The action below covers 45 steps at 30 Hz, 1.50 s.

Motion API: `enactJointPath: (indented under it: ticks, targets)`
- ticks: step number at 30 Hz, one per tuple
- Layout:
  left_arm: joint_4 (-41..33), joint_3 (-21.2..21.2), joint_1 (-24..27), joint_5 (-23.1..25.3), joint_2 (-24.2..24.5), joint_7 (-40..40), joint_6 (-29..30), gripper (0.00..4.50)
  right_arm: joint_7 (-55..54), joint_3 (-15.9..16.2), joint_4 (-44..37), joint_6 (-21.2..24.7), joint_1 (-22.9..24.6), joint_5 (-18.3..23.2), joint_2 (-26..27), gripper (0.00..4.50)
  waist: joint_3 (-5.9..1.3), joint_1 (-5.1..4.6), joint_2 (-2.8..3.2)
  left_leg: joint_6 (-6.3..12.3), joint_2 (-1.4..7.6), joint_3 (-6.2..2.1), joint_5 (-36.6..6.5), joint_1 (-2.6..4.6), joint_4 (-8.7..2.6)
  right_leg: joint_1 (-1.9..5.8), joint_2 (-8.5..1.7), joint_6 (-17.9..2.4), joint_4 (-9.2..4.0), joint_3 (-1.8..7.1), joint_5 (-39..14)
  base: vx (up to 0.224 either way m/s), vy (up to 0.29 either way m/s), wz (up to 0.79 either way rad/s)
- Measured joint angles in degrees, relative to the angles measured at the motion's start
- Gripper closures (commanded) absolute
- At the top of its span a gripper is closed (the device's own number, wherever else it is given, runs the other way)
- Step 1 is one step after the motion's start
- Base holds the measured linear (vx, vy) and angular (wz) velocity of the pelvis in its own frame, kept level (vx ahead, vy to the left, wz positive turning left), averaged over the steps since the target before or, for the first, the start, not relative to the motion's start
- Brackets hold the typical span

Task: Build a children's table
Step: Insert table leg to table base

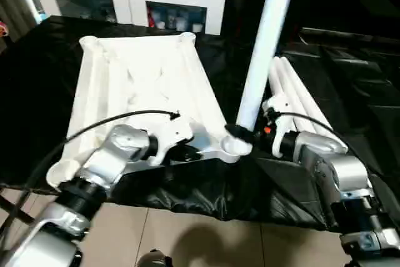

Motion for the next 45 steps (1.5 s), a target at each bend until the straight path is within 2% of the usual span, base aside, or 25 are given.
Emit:
enactJointPath:
  ticks: [6, 14, 19, 24, 27, 39, 45]
  targets:
    - [-0.01, -0.02, -0.01, 0.19, -2.03, 1.51, 0.87, 4.5, -0.1, -0.07, 5.58, -2.1, -2.6, -0.66, -0.11, 2.57, -0.01, -0.03, 0.03, 0.0, 0.0, 0.0, 0.0, -0.01, -0.03, -0.03, 0.0, 0.0, 0.0, -0.01, 0.0, 0.0, 0.0, 0.0]
    - [-0.06, 0.01, -0.02, 0.5, -2.17, 1.98, 1.08, 4.5, 0.65, -0.07, 9.11, -4.67, -3.83, -1.48, 0.31, 2.57, -0.01, -0.1, 0.03, 0.01, 0.0, 0.0, 0.0, -0.01, -0.02, -0.01, 0.0, -0.01, -0.03, -0.01, 0.01, 0.0, 0.0, 0.0]
    - [-0.05, 0.06, -0.01, 0.5, -2.04, 1.99, 0.98, 4.5, 1.23, -2.27, 11.73, -5.97, -3.82, 0.05, 1.32, 2.57, -0.01, -0.12, 0.03, 0.01, 0.0, 0.0, 0.0, 0.0, -0.01, 0.0, 0.0, -0.03, -0.04, -0.01, 0.02, 0.0, 0.0, 0.0]
    - [-0.05, 0.06, -0.01, 0.5, -2.17, 1.97, 0.97, 4.5, 0.91, -6.74, 12.81, -8.46, -1.15, 3.41, 3.44, 2.57, -0.04, -0.07, 0.07, 0.01, 0.0, 0.0, -0.01, -0.01, -0.03, 0.0, 0.0, -0.02, -0.06, -0.01, 0.02, 0.0, 0.0, 0.0]
    - [0.0, 0.07, -0.01, 0.49, -2.19, 1.95, 0.95, 4.5, 0.67, -7.33, 13.55, -10.05, -0.62, 4.33, 4.0, 2.57, -0.04, -0.06, 0.13, 0.01, 0.0, 0.0, -0.01, -0.01, -0.04, 0.0, 0.0, -0.02, -0.08, -0.02, 0.02, 0.0, 0.0, 0.0]
    - [1.38, 0.07, -0.05, 0.74, -3.19, 2.27, -0.04, 4.5, -0.34, -13.41, 15.78, -17.59, 3.76, 9.0, 8.64, 2.57, -0.31, 0.09, 0.62, 0.09, 0.0, 0.0, -0.06, 0.06, -0.04, 0.2, 0.0, -0.04, -0.29, -0.03, 0.03, 0.0, 0.0, 0.0]
    - [1.99, 0.07, -0.13, 1.18, -3.78, 2.28, -0.7, 4.5, -0.58, -14.74, 14.55, -19.59, 5.97, 9.97, 9.93, 2.57, -0.39, 0.21, 0.81, 0.12, -0.01, 0.0, -0.08, 0.1, -0.05, 0.33, 0.0, 0.01, -0.39, -0.03, 0.0, 0.0, 0.0, 0.0]
